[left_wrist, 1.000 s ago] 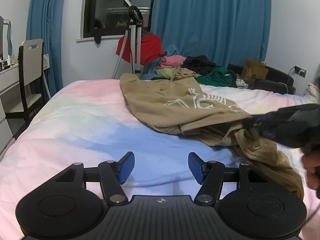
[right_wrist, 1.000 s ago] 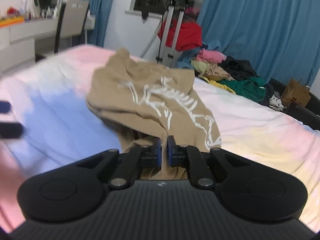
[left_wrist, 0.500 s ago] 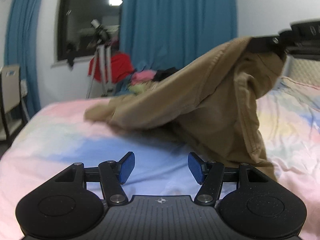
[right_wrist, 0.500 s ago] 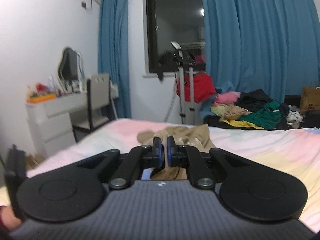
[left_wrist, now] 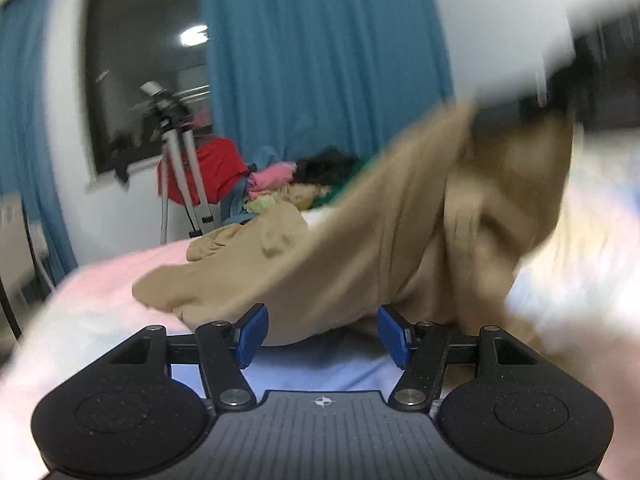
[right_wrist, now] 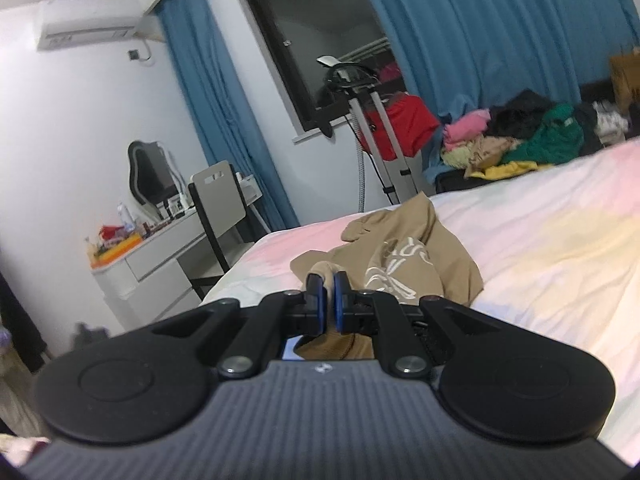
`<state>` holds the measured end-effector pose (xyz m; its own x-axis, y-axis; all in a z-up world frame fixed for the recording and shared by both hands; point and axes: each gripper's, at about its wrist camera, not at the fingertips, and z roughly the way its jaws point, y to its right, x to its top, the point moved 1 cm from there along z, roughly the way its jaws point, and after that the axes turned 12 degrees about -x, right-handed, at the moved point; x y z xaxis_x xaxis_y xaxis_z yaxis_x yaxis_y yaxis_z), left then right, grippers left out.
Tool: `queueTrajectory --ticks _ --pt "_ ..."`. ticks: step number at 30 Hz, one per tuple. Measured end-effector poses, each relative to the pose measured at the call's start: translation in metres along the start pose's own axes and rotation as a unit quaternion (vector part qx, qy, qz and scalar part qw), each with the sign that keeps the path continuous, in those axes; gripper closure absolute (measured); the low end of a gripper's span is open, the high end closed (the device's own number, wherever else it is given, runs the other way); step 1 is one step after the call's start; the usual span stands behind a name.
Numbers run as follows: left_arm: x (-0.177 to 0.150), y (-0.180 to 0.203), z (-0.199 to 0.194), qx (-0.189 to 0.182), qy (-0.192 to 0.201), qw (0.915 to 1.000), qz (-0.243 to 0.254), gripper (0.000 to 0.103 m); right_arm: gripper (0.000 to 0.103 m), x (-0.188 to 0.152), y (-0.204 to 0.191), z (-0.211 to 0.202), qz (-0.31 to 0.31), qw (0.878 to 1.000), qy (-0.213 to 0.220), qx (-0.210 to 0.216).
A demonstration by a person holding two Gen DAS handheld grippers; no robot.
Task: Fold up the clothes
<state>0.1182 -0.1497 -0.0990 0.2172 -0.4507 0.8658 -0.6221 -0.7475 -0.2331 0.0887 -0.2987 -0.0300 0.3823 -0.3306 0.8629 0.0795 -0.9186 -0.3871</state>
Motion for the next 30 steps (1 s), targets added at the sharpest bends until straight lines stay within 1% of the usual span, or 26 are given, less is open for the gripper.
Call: queueTrajectory --ticks 2,4,5,8,9,11,14,16,18,20,21,22,23,24,26,29,30 --pt "-0.008 0.002 0.027 0.016 -0.033 0.9984 0.042 0.04 0.094 0.002 0.012 0.002 0.024 1.0 0.001 0.002" --pt "-0.013 -0.001 0.052 0.034 -0.058 0.9952 0.07 0.039 0.094 0.006 0.025 0.003 0.046 0.999 0.006 0.003" --pt "-0.014 -0.003 0.063 0.052 -0.067 0.9928 0.084 0.039 0.094 0.008 0.033 0.004 0.058 0.998 0.009 0.004" --pt "-0.012 -0.012 0.093 0.144 -0.084 0.9793 0.115 0.039 0.094 0.011 0.049 0.007 0.087 0.996 0.01 0.005" --pt "-0.009 -0.016 0.101 0.161 -0.08 0.9767 0.116 0.039 0.094 0.011 0.054 0.009 0.097 0.995 0.011 0.006" --pt "0.0 -0.023 0.111 0.181 -0.065 0.9756 0.105 0.038 0.094 0.012 0.06 0.01 0.115 0.993 0.01 0.01" --pt "0.018 -0.032 0.112 0.202 -0.022 0.9768 0.069 0.038 0.094 0.013 0.065 0.011 0.128 0.992 0.012 0.011" --pt "0.029 -0.036 0.104 0.209 0.01 0.9773 0.033 0.038 0.094 0.012 0.068 0.01 0.13 0.991 0.013 0.01" --pt "0.034 -0.035 0.093 0.212 0.041 0.9765 0.01 0.039 0.094 0.012 0.071 0.01 0.136 0.991 0.011 0.01" --pt "0.039 -0.036 0.085 0.206 0.067 0.9762 -0.006 0.049 0.094 0.011 0.073 0.011 0.142 0.99 0.009 0.013" --pt "0.041 -0.037 0.08 0.198 0.077 0.977 -0.015 0.068 0.094 0.012 0.074 0.011 0.143 0.989 0.009 0.016" --pt "0.042 -0.039 0.075 0.189 0.087 0.9777 -0.025 0.091 0.094 0.011 0.074 0.011 0.144 0.989 0.009 0.017" --pt "0.045 -0.039 0.069 0.176 0.094 0.9794 -0.029 0.101 0.094 0.011 0.074 0.012 0.143 0.989 0.007 0.018" --pt "0.048 -0.039 0.062 0.162 0.099 0.9813 -0.032 0.103 0.094 0.01 0.073 0.014 0.143 0.99 0.004 0.019" --pt "0.055 -0.039 0.049 0.134 0.109 0.9843 -0.038 0.103 0.094 0.009 0.073 0.016 0.142 0.99 -0.001 0.022" --pt "0.055 -0.031 0.032 0.103 0.112 0.9883 -0.01 0.102 0.094 0.009 0.07 0.017 0.139 0.99 -0.002 0.021" --pt "0.052 -0.029 0.027 0.088 0.108 0.9902 -0.007 0.1 0.094 0.009 0.07 0.016 0.137 0.99 -0.001 0.021"
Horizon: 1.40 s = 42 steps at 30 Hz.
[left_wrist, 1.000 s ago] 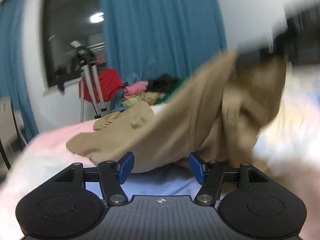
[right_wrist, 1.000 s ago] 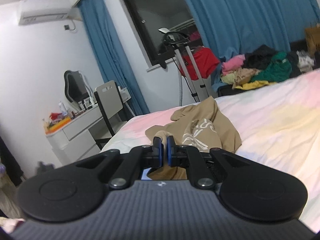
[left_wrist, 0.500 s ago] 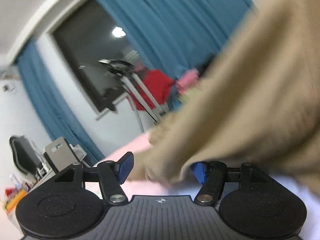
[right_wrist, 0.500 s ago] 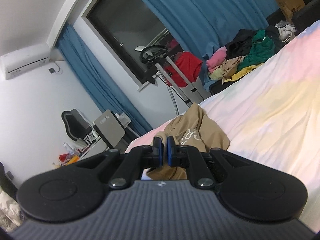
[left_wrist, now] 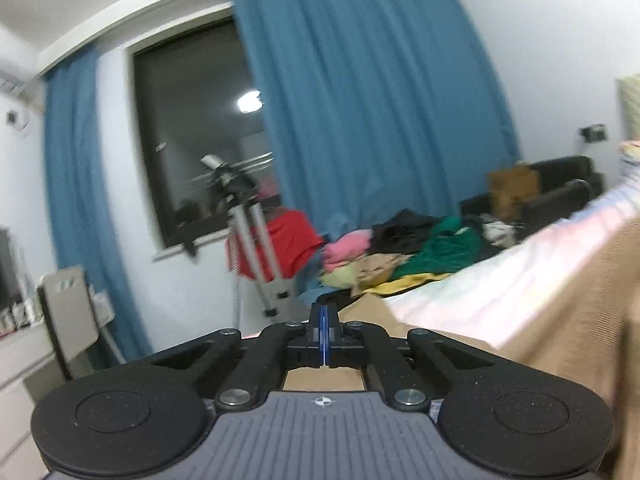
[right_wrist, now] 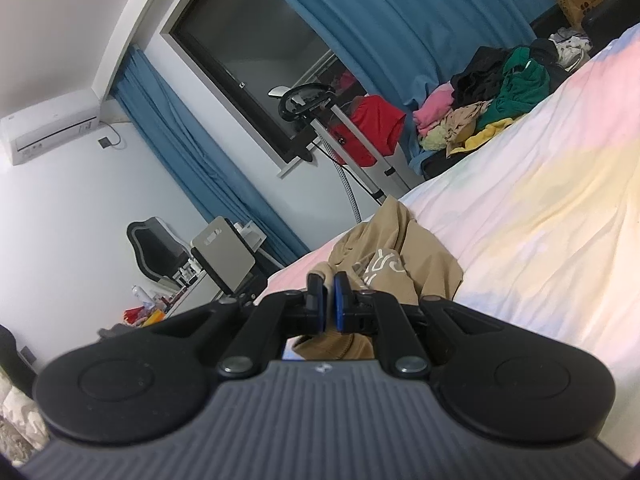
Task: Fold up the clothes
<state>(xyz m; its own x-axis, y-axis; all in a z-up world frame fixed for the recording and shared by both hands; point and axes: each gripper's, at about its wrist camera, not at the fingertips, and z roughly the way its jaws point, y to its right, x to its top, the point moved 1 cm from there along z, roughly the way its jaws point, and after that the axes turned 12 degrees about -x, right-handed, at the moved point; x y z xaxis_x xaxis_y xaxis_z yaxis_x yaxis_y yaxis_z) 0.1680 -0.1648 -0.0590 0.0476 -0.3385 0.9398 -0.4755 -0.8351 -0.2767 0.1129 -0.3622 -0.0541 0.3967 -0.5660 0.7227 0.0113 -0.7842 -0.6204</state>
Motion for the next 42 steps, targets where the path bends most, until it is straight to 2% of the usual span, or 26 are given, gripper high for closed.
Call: queueTrajectory --ticks 3,5,6,7,8,10,12,14,16,17,19,20,22,23,24,27,32,38,41,42 --pt "-0.011 0.009 -0.022 -0.072 -0.018 0.9972 -0.007 0.09 0.094 0.001 -0.002 -0.002 -0.003 1.0 0.001 0.001" --pt "-0.024 0.023 -0.032 -0.111 -0.029 0.9931 0.02 0.083 0.094 0.001 -0.002 -0.002 -0.001 1.0 0.001 0.003" --pt "-0.033 0.034 -0.036 -0.125 -0.039 0.9905 0.043 0.072 0.094 0.001 -0.002 -0.003 0.0 1.0 0.001 0.003" --pt "-0.043 0.048 -0.037 -0.129 -0.049 0.9871 0.081 0.053 0.094 0.001 -0.002 -0.003 0.002 1.0 0.001 0.004" --pt "-0.053 0.061 -0.036 -0.12 -0.056 0.9839 0.12 0.044 0.094 0.001 -0.003 -0.003 0.002 1.0 0.001 0.005" --pt "-0.07 0.087 -0.027 -0.078 -0.063 0.9738 0.204 0.026 0.094 0.001 -0.004 -0.004 0.003 1.0 0.002 0.007" --pt "-0.086 0.108 -0.011 -0.029 -0.075 0.9563 0.281 0.021 0.094 0.0 -0.005 -0.005 -0.009 1.0 0.008 -0.006" --pt "-0.098 0.121 0.017 0.032 -0.097 0.9342 0.342 0.021 0.094 -0.001 -0.003 -0.005 -0.013 1.0 0.009 -0.014" --pt "-0.102 0.12 0.038 0.062 -0.104 0.9301 0.347 0.025 0.094 -0.001 -0.002 -0.004 -0.012 1.0 0.01 -0.012" --pt "-0.099 0.116 0.044 0.066 -0.109 0.9359 0.328 0.029 0.094 -0.001 -0.001 -0.004 -0.012 1.0 0.01 -0.012" --pt "-0.088 0.102 0.049 0.054 -0.116 0.9562 0.263 0.061 0.094 -0.001 0.0 -0.003 -0.013 1.0 0.01 -0.011" --pt "-0.082 0.095 0.048 0.041 -0.118 0.9646 0.232 0.066 0.094 -0.002 0.001 -0.002 -0.013 1.0 0.009 -0.011" --pt "-0.077 0.082 0.043 0.01 -0.129 0.9719 0.197 0.077 0.094 -0.004 0.002 0.001 -0.014 1.0 0.005 -0.017" --pt "-0.077 0.077 0.038 0.004 -0.13 0.9726 0.193 0.082 0.094 -0.005 0.002 0.003 -0.015 1.0 0.002 -0.02" --pt "-0.078 0.072 0.033 0.002 -0.13 0.9727 0.192 0.093 0.094 -0.005 0.002 0.005 -0.018 1.0 0.0 -0.022" --pt "-0.076 0.055 0.014 -0.007 -0.134 0.9778 0.16 0.096 0.094 -0.01 -0.003 0.011 -0.031 0.999 -0.008 -0.024" --pt "-0.054 0.003 -0.032 -0.007 -0.124 0.9919 0.03 0.097 0.094 -0.019 -0.016 0.013 -0.078 0.996 -0.016 -0.029" --pt "-0.015 -0.061 -0.083 -0.011 -0.094 0.9945 -0.045 0.098 0.094 -0.038 -0.053 0.012 -0.179 0.983 -0.016 -0.024" --pt "-0.001 -0.075 -0.114 -0.013 -0.087 0.9936 -0.071 0.098 0.094 -0.054 -0.074 0.011 -0.236 0.971 -0.034 -0.009" --pt "0.004 -0.075 -0.138 -0.014 -0.087 0.9931 -0.077 0.098 0.094 -0.06 -0.081 0.009 -0.254 0.966 -0.04 -0.003"
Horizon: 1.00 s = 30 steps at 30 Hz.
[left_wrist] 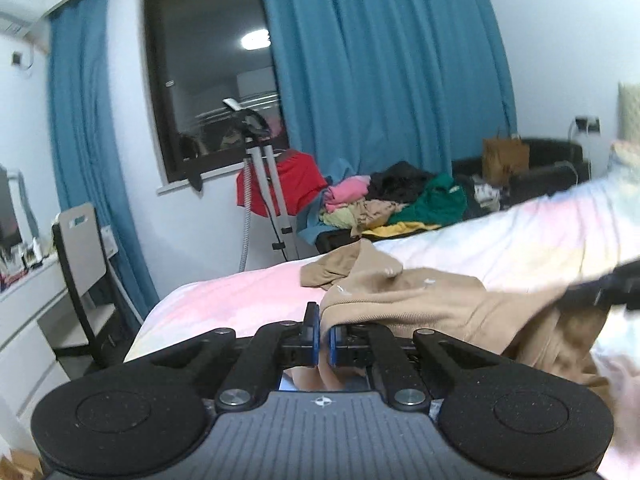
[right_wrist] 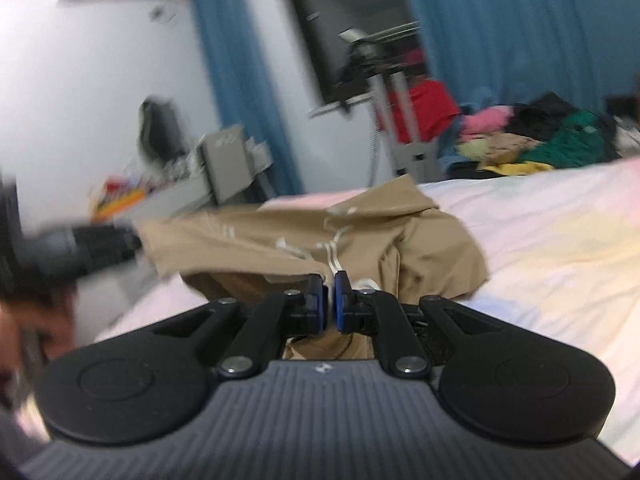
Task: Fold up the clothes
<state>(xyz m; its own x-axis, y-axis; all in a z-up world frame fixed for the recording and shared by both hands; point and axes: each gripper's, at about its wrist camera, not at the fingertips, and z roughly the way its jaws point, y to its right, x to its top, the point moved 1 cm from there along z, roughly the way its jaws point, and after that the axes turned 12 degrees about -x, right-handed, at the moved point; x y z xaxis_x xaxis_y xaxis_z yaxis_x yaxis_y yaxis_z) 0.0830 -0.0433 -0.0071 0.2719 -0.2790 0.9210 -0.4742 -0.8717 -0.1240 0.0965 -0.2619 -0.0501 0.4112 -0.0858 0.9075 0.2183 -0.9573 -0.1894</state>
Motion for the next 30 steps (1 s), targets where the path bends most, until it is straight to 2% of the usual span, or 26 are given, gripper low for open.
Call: queueTrajectory --ticks 2,6,8,10,12,16,20,23,24,26,28,30 --pt "0.0 -0.015 -0.012 0.004 -0.007 0.9999 -0.007 0.098 0.093 -0.005 -0.019 -0.003 -0.037 0.999 -0.009 0.01" --pt "-0.025 -0.034 -0.021 0.005 -0.018 0.999 -0.041 0.098 0.091 -0.016 -0.045 -0.006 -0.085 0.996 -0.038 0.014" --pt "-0.032 -0.04 -0.023 0.001 -0.015 0.998 -0.062 0.098 0.084 -0.021 -0.052 -0.003 -0.097 0.993 -0.065 0.015" --pt "-0.032 -0.045 -0.024 -0.007 -0.007 0.9973 -0.073 0.098 0.049 -0.025 -0.055 -0.002 -0.101 0.991 -0.09 0.016" --pt "-0.033 -0.051 -0.023 -0.015 0.002 0.9964 -0.083 0.098 0.034 -0.028 -0.058 -0.003 -0.096 0.99 -0.102 0.024" --pt "-0.038 -0.063 -0.019 -0.035 0.021 0.9935 -0.106 0.097 0.035 -0.036 -0.075 -0.001 -0.103 0.988 -0.11 0.021" --pt "-0.051 -0.08 -0.014 -0.033 0.021 0.9879 -0.15 0.097 0.035 -0.052 -0.098 0.009 -0.125 0.986 -0.114 0.008" --pt "-0.057 -0.091 -0.009 -0.026 0.023 0.9838 -0.176 0.097 0.035 -0.066 -0.12 0.021 -0.149 0.983 -0.106 -0.023" --pt "-0.058 -0.093 -0.008 -0.025 0.024 0.9828 -0.182 0.097 0.035 -0.07 -0.124 0.025 -0.145 0.984 -0.096 -0.049" --pt "-0.061 -0.098 -0.005 -0.021 0.026 0.9807 -0.193 0.097 0.035 -0.074 -0.126 0.031 -0.119 0.984 -0.072 -0.108" --pt "-0.067 -0.103 -0.002 -0.02 0.021 0.9793 -0.2 0.097 0.035 -0.072 -0.111 0.027 -0.041 0.989 -0.044 -0.138" --pt "-0.072 -0.107 -0.001 -0.022 0.018 0.9775 -0.209 0.097 0.036 -0.065 -0.09 0.02 0.038 0.986 -0.026 -0.163"
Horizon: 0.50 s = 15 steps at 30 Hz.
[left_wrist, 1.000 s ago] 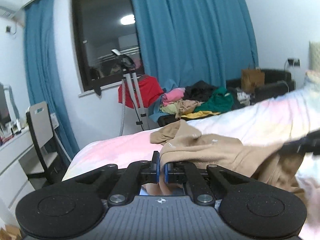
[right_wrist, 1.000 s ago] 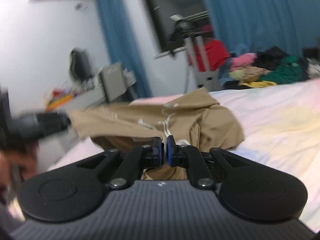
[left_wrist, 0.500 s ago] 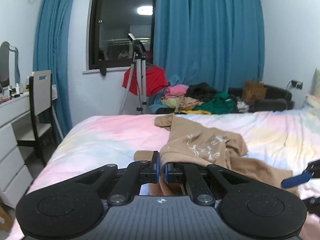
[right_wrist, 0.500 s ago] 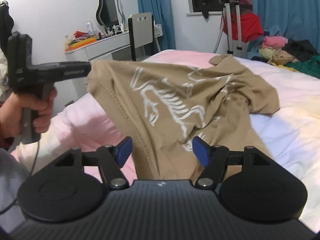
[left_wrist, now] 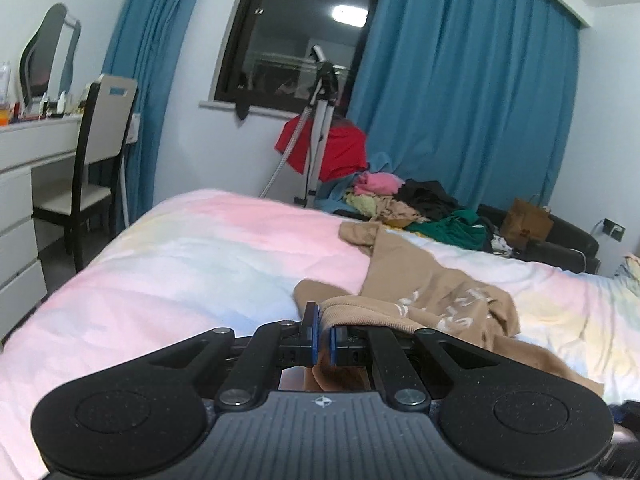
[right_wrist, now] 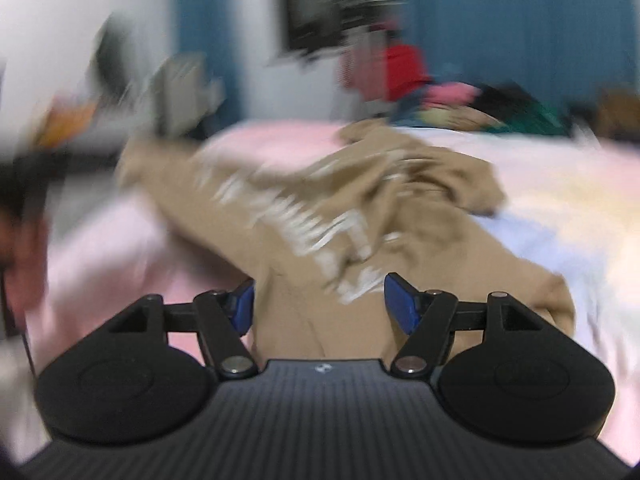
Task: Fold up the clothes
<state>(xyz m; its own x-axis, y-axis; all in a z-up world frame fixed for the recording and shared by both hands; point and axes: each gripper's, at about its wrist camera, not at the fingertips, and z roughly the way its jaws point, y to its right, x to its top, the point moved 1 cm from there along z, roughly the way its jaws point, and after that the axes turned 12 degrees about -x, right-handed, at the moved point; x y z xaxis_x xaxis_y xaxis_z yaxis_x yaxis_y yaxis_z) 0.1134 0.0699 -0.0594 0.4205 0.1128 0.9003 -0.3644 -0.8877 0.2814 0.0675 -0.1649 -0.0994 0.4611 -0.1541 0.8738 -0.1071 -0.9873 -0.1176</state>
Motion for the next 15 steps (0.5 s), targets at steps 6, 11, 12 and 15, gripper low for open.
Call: queueTrajectory --ticks 6,11,12,15 --pt "0.002 -0.005 -0.011 -0.036 0.023 0.9984 -0.038 0.098 0.039 0.005 0.018 0.0 0.033 0.998 -0.014 -0.046" --pt "0.01 -0.008 -0.03 -0.049 0.051 0.9959 -0.056 0.098 0.049 -0.01 0.003 0.014 -0.039 0.994 -0.069 -0.075" --pt "0.01 -0.007 -0.032 -0.049 0.049 0.9962 -0.053 0.098 0.053 -0.011 0.005 0.015 -0.04 0.994 -0.068 -0.079" --pt "0.005 -0.002 -0.027 -0.045 0.028 0.9979 -0.038 0.098 0.094 0.007 0.014 -0.003 -0.007 0.998 -0.002 -0.062"
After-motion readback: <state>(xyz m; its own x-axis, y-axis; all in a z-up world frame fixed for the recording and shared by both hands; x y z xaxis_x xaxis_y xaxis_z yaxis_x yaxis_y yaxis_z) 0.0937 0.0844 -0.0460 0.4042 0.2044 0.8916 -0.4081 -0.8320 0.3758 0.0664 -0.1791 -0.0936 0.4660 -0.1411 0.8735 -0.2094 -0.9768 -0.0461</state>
